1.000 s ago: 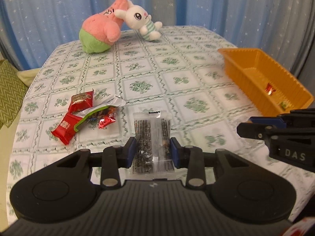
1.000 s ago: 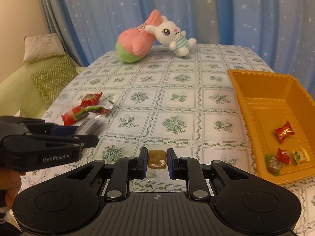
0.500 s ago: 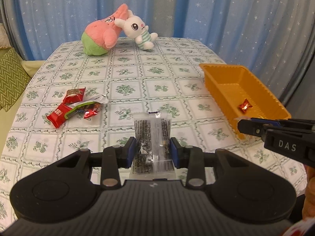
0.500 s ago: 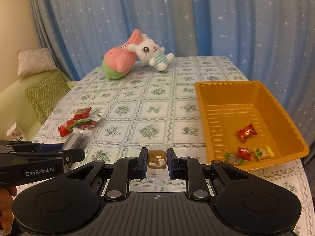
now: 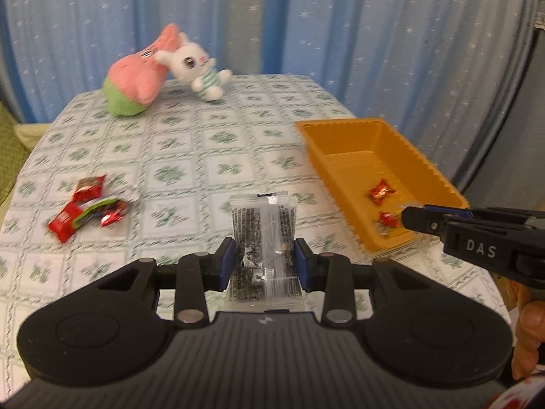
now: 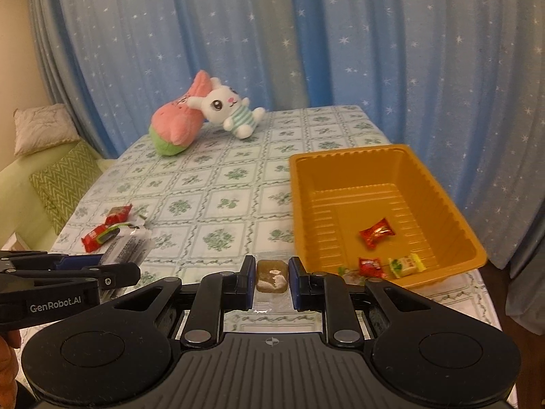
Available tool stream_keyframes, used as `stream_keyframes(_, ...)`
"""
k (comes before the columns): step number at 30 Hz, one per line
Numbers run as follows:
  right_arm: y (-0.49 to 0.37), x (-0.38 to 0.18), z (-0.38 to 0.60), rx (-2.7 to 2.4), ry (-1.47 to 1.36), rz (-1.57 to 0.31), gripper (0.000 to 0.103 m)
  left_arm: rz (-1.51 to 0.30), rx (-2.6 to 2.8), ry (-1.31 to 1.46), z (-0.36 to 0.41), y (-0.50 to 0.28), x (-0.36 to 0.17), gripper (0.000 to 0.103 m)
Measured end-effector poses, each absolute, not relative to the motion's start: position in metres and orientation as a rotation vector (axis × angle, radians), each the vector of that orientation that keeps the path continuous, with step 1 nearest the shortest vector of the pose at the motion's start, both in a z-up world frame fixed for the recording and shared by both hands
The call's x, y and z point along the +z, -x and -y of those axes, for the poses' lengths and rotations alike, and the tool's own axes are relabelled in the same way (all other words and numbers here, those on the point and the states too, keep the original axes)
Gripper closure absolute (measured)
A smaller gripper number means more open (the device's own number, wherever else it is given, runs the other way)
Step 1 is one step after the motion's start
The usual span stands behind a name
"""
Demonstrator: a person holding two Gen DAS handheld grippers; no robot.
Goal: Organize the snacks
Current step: 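Carry both snacks over the orange tray and open both tools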
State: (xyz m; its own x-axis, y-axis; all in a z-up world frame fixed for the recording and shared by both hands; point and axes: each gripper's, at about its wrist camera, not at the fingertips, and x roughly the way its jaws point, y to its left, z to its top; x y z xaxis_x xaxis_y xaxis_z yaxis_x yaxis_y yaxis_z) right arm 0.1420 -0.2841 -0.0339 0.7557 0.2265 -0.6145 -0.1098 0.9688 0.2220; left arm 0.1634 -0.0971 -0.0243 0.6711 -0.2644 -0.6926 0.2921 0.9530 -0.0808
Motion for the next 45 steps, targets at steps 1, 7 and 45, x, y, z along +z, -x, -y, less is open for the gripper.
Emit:
stream_keyframes(1,-0.143,-0.033,0.29,0.175,-0.181,-0.689,0.082,-0.772,-0.327,-0.04,0.103,-0.165,-0.023,0.07)
stream_keyframes(7,-0.154,-0.03,0.324,0.114,-0.173,-0.683,0.082,-0.767,-0.388,-0.046,0.141,-0.177,-0.02,0.07)
stream_keyframes(45,-0.211,-0.063,0.419,0.017,-0.203,-0.723,0.082,-0.813,-0.483,-0.063,0.236,-0.248,-0.062,0.067)
